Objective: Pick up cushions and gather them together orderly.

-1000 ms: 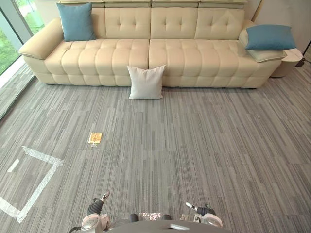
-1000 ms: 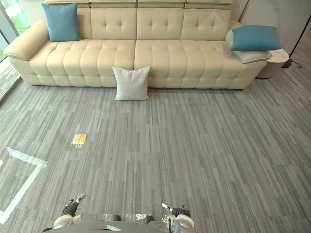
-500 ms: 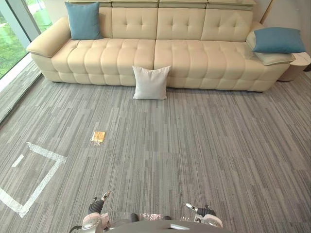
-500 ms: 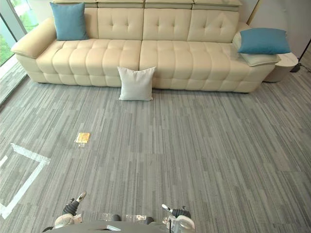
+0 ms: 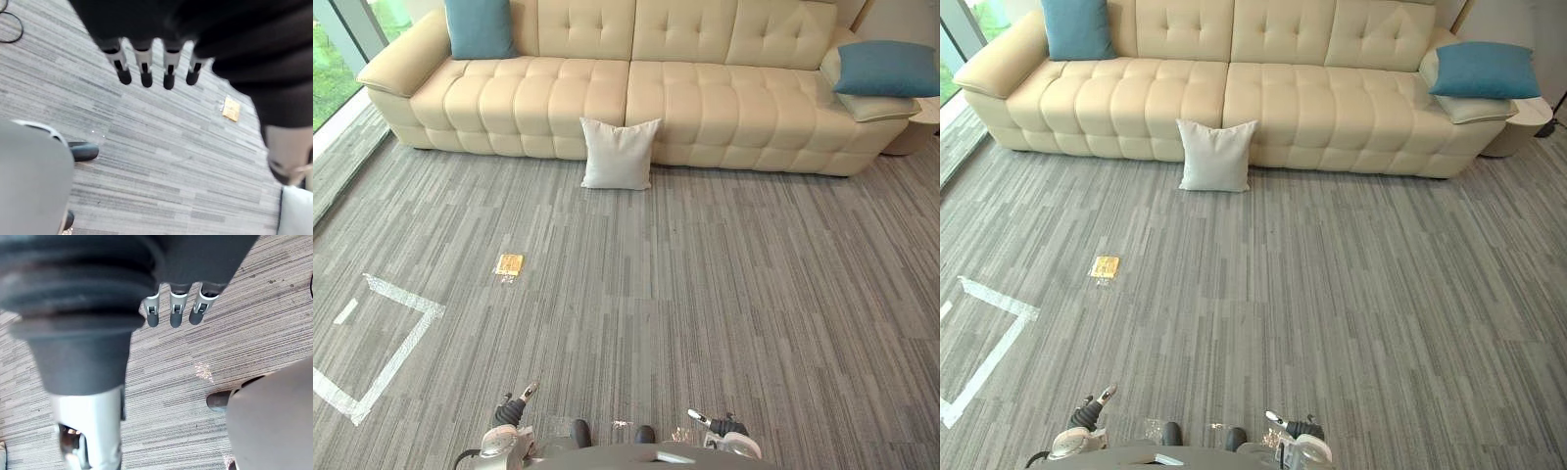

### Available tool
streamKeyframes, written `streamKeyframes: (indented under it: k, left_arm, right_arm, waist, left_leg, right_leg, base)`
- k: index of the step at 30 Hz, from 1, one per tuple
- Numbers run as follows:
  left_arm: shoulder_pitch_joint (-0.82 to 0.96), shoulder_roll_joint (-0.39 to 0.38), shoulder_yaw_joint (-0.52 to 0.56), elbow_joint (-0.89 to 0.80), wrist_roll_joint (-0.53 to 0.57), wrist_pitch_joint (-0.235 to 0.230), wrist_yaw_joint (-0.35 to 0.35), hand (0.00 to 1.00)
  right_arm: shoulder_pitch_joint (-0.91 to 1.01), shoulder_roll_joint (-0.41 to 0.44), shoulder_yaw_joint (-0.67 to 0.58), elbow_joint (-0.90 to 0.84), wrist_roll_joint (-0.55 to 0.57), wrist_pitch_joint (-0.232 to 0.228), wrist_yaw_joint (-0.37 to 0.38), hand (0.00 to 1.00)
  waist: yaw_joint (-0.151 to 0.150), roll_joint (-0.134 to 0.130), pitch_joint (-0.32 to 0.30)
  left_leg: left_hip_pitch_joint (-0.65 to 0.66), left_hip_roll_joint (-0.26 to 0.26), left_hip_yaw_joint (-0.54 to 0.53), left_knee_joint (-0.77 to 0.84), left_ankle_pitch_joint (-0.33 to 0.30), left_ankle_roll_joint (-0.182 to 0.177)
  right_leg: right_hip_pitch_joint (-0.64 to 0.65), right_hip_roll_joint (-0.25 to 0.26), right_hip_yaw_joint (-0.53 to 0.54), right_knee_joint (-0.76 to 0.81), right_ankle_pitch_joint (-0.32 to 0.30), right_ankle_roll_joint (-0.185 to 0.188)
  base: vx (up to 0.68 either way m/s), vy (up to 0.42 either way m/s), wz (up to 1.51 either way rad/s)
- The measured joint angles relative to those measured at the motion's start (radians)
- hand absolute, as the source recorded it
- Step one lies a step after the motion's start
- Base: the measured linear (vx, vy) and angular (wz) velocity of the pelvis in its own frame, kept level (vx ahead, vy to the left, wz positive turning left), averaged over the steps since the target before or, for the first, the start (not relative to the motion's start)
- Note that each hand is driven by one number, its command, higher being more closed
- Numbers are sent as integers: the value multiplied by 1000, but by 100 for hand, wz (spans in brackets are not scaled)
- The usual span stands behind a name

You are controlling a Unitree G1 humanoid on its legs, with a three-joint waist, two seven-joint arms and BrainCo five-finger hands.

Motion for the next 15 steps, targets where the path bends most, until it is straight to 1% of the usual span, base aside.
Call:
streamKeyframes:
  k: [1,2,3,4,5,6,7,8,9,10,11,12,14,15]
  left_arm:
    - [-1,2,0,0,0,0,0,0]
    - [-6,6,1,-4,0,0,0,0]
    - [-9,8,2,-9,0,0,0,0]
    - [-10,7,2,-9,0,0,-1,0]
    - [-11,6,3,-14,-1,0,-2,0]
    - [-10,4,8,-19,-1,0,-3,0]
    - [-10,0,25,-33,-2,0,-8,0]
    - [-10,-2,34,-40,-3,0,-10,0]
    - [-9,-7,51,-69,-25,-2,-11,0]
    - [-8,-11,51,-76,-25,-2,-11,0]
    - [-6,-11,48,-78,-33,-2,-11,0]
    - [-6,-12,46,-79,-43,-2,-12,0]
    - [-7,-14,45,-88,-55,-5,-12,0]
    - [-11,-16,41,-90,-62,-12,-12,0]
  right_arm:
    - [1,4,-1,-5,1,1,0,0]
    - [8,13,-6,-24,5,1,0,0]
    - [16,18,-12,-37,9,-3,0,0]
    - [16,19,-17,-43,10,-3,0,0]
    - [26,23,-20,-68,11,-4,1,0]
    - [29,22,-13,-70,11,-6,1,0]
    - [30,19,-1,-69,18,-8,1,0]
    - [30,18,3,-70,21,-8,0,0]
    - [28,12,6,-77,29,-8,0,0]
    - [24,9,8,-81,30,-7,0,0]
    - [24,6,9,-85,30,-7,0,0]
    - [23,4,9,-84,30,-6,0,0]
    - [21,5,10,-82,30,-5,0,0]
    - [17,4,11,-81,29,-3,0,0]
  waist:
    - [0,-3,3]
    - [0,-12,9]
    - [2,-14,12]
    - [1,-12,14]
    - [-1,-7,17]
    - [-1,-7,17]
    - [0,-8,19]
    - [1,-8,21]
    - [4,-3,37]
    - [8,-3,40]
    - [5,5,44]
    - [7,7,44]
    - [19,4,43]
    - [24,4,43]
  left_leg:
    - [-6,2,0,19,-12,-3]
    - [-32,11,3,92,-55,-8]
    - [-70,31,14,209,-115,-9]
    - [-85,43,29,260,-143,-13]
    - [-117,68,65,367,-185,-18]
    - [-141,79,74,427,-198,-17]
    - [-187,101,84,537,-209,-13]
    - [-212,112,84,594,-208,-13]
    - [-309,159,85,800,-202,-17]
    - [-329,172,87,830,-224,-14]
    - [-347,189,86,829,-251,-17]
    - [-364,200,90,804,-256,-18]
    - [-412,198,87,718,-250,-25]
    - [-447,190,85,638,-222,-32]
  right_leg:
    - [-4,-2,-3,16,-11,0]
    - [-16,-9,-8,60,-40,-3]
    - [-31,-17,-14,123,-80,-7]
    - [-36,-19,-15,150,-100,-7]
    - [-50,-23,-16,201,-139,-9]
    - [-57,-24,-17,220,-160,-8]
    - [-57,-26,-16,235,-181,-12]
    - [-54,-26,-16,235,-188,-16]
    - [-24,-25,-16,229,-204,-31]
    - [-13,-26,-13,228,-209,-31]
    - [12,-30,-7,222,-218,-29]
    - [27,-41,2,221,-218,-22]
    - [51,-77,25,196,-228,-6]
    - [69,-103,36,165,-235,5]
  base:
    - [58,-55,7]
    - [82,-71,8]
    - [96,-77,8]
    - [130,-90,10]
    - [95,-66,12]
    - [110,-72,10]
    - [59,-36,6]
    - [127,-20,2]
    - [160,23,-1]
    - [231,56,-5]
    - [209,76,-12]
    - [308,143,-25]
    - [321,188,-34]
    - [364,262,-28]
